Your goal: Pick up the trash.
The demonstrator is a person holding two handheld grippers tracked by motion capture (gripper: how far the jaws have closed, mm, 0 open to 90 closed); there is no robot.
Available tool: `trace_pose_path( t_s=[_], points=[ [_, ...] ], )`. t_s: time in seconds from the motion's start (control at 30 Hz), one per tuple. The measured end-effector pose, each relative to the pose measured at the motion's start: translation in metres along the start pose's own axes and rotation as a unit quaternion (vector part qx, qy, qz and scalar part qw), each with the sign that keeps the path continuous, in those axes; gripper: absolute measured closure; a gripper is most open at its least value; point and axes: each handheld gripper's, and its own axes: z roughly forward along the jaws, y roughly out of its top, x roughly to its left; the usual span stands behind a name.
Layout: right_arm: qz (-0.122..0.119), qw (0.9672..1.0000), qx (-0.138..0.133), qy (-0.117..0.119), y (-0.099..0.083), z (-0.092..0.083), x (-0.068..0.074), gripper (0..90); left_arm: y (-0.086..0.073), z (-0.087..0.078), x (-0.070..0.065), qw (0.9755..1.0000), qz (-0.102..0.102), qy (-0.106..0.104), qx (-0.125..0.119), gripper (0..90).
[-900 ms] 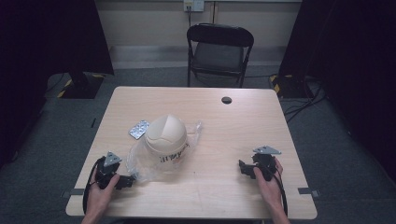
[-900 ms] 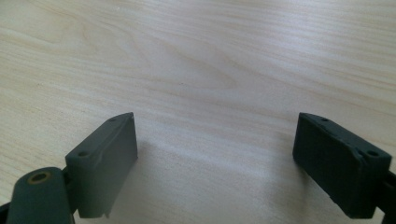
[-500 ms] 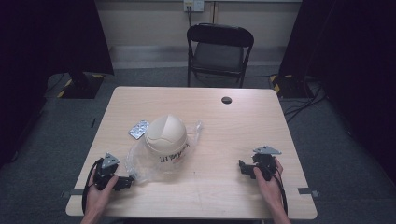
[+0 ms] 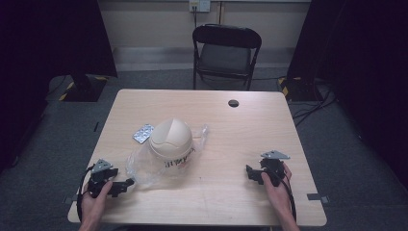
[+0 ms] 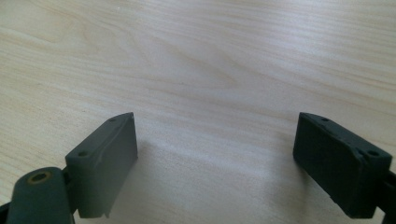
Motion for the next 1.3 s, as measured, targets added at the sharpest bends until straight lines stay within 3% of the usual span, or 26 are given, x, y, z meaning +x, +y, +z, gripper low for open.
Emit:
trace_pose_path(
  t_s=[0.23,0.4,0.73,1.03,1.3],
  points=[
    [0.0,1.0,0.0,0.0,0.0,0.0,0.0,12.9,0.003,-0.008,0.008,0.9999,-0.004,0.009,-0.013,16.5],
    [0.0,1.0,0.0,-0.001,0.0,0.0,0.0,12.9,0.005,-0.016,0.015,0.9993,-0.018,0.015,-0.029,16.8],
    [0.0,1.0,0.0,0.0,0.0,0.0,0.0,12.9,0.027,-0.032,0.011,0.998,-0.02,-0.003,-0.059,18.1],
    [0.0,1.0,0.0,0.0,0.0,0.0,0.0,12.8,0.04,-0.042,0.016,0.9968,-0.027,-0.02,-0.072,18.3],
    [0.002,1.0,0.0,-0.001,0.0,0.0,0.0,12.8,0.07,-0.038,0.003,0.9954,-0.005,-0.039,-0.087,18.0]
  ],
)
